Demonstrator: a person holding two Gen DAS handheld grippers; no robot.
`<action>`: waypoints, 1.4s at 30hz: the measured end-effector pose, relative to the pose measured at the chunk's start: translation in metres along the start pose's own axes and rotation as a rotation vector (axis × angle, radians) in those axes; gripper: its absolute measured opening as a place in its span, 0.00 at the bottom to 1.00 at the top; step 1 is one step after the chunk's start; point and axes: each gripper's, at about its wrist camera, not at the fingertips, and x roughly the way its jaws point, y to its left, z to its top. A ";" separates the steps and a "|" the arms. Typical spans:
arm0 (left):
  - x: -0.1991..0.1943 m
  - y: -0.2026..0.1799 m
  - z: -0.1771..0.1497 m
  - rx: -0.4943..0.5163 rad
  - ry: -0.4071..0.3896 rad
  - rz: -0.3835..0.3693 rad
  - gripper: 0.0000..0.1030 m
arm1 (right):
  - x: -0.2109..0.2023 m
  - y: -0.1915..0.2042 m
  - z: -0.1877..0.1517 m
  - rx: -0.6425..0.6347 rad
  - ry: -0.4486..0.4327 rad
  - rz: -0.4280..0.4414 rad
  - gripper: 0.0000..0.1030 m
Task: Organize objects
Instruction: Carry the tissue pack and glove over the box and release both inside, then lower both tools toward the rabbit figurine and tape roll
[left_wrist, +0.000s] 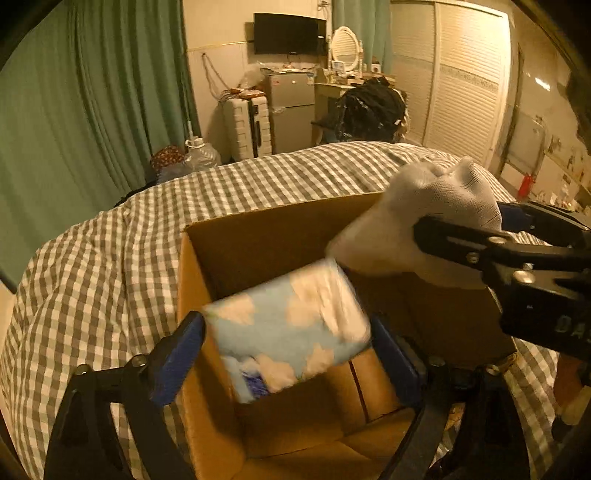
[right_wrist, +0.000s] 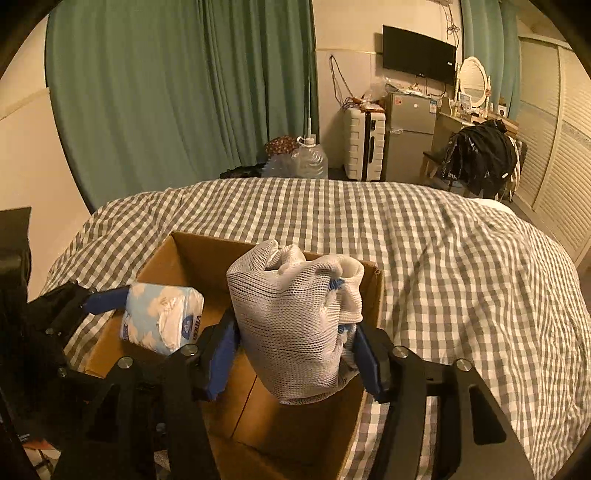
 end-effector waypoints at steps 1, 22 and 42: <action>-0.003 0.002 -0.001 -0.008 -0.006 0.007 0.92 | -0.002 0.000 0.000 0.001 -0.005 -0.001 0.62; -0.146 0.019 -0.010 -0.092 -0.103 0.142 0.93 | -0.155 0.033 0.004 -0.066 -0.179 -0.028 0.80; -0.119 0.016 -0.125 -0.188 0.061 0.148 0.98 | -0.119 0.044 -0.114 -0.146 0.113 0.030 0.88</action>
